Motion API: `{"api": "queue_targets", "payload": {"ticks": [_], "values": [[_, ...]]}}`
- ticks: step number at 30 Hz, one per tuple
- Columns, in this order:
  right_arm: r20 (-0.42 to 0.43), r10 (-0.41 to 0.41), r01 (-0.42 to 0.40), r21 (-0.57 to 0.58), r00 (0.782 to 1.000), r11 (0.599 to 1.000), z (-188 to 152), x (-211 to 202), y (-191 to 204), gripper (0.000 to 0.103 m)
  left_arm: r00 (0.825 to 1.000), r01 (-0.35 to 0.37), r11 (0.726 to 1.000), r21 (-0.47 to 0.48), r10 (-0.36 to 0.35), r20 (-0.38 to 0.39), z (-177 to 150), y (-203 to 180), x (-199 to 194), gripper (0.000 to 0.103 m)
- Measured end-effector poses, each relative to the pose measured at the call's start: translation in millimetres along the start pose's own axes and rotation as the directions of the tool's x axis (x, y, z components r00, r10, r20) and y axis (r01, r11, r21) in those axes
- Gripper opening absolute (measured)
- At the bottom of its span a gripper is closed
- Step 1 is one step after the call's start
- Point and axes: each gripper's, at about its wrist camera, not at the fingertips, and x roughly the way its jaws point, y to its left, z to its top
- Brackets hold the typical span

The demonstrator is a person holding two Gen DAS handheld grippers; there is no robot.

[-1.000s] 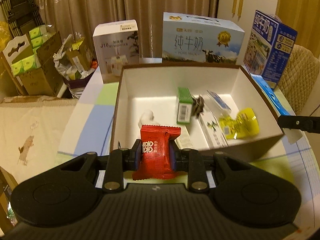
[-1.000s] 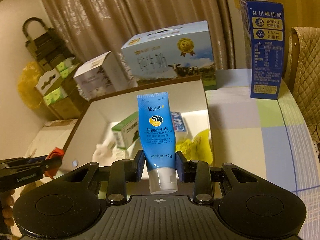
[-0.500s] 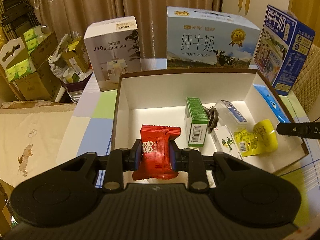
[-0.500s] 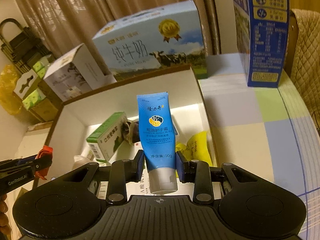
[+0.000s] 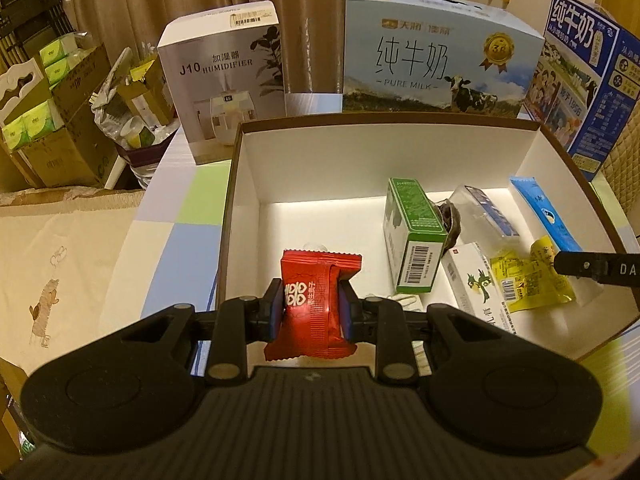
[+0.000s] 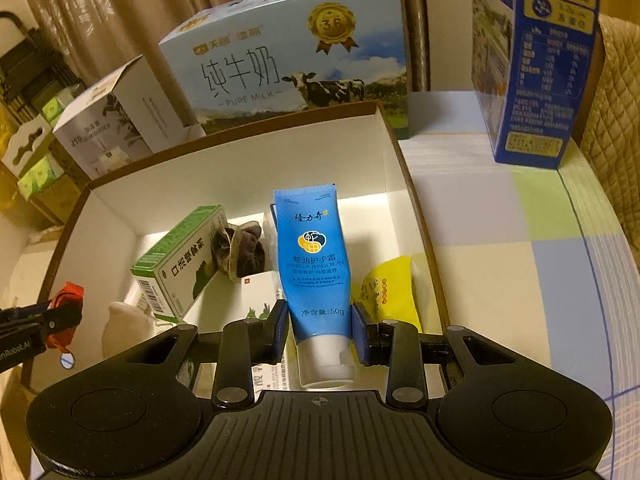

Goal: Organize objects
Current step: 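Carry the candy packet and tube over the brown box and lower them, then open both tools to drop the candy packet and tube into the box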

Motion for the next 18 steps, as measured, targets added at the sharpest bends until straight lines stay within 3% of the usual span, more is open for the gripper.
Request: {"api": "queue_targets", "payload": {"ticks": [5, 18], "values": [[-0.028, -0.017, 0.016, -0.037, 0.999, 0.999, 2.3, 8.1, 5.8, 0.031, 1.0, 0.005, 1.0, 0.001, -0.005, -0.009, 1.1, 0.8, 5.3, 0.023], [-0.009, -0.005, 0.004, -0.048, 1.0, 0.999, 7.2, 4.8, 5.6, 0.033, 1.0, 0.012, 1.0, 0.0, -0.012, -0.025, 2.8, -0.2, 12.1, 0.024]]}}
